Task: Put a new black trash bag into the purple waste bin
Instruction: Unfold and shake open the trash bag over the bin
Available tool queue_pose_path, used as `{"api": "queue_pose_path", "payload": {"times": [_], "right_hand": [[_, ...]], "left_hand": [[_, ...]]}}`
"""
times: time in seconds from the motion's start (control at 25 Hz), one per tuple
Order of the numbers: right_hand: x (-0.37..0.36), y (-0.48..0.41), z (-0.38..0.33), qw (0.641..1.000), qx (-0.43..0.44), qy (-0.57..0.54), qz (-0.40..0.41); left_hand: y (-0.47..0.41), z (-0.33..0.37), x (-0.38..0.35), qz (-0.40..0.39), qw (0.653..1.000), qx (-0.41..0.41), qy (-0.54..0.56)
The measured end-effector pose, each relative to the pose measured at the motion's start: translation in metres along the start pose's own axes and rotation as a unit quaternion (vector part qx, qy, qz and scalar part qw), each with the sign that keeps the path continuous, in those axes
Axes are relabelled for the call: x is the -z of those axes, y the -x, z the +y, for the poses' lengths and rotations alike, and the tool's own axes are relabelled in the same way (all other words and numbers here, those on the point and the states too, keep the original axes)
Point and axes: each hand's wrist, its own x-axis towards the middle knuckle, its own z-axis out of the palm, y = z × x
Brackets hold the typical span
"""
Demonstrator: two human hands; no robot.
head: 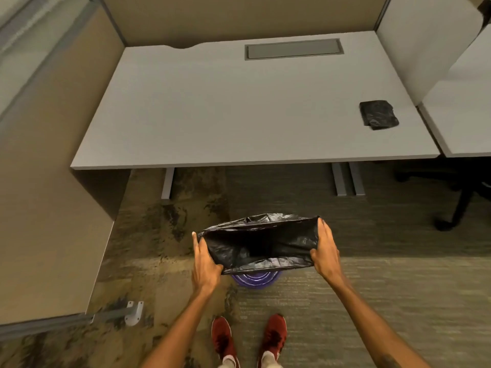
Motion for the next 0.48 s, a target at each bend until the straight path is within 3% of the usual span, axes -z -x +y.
{"api": "queue_pose_path", "payload": {"times": [0.28,0.48], "right_hand": [[-0.067,-0.011,0.052,0.999,-0.023,-0.015,0.046],[-0.118,-0.031,0.091,0.999,-0.016,-0.003,0.03]], "left_hand": [[-0.033,-0.064,-0.067,-0.01,0.999,-0.018,-0.05],[-0.063,-0.104,-0.101,-0.043,0.994,-0.034,-0.099]]}}
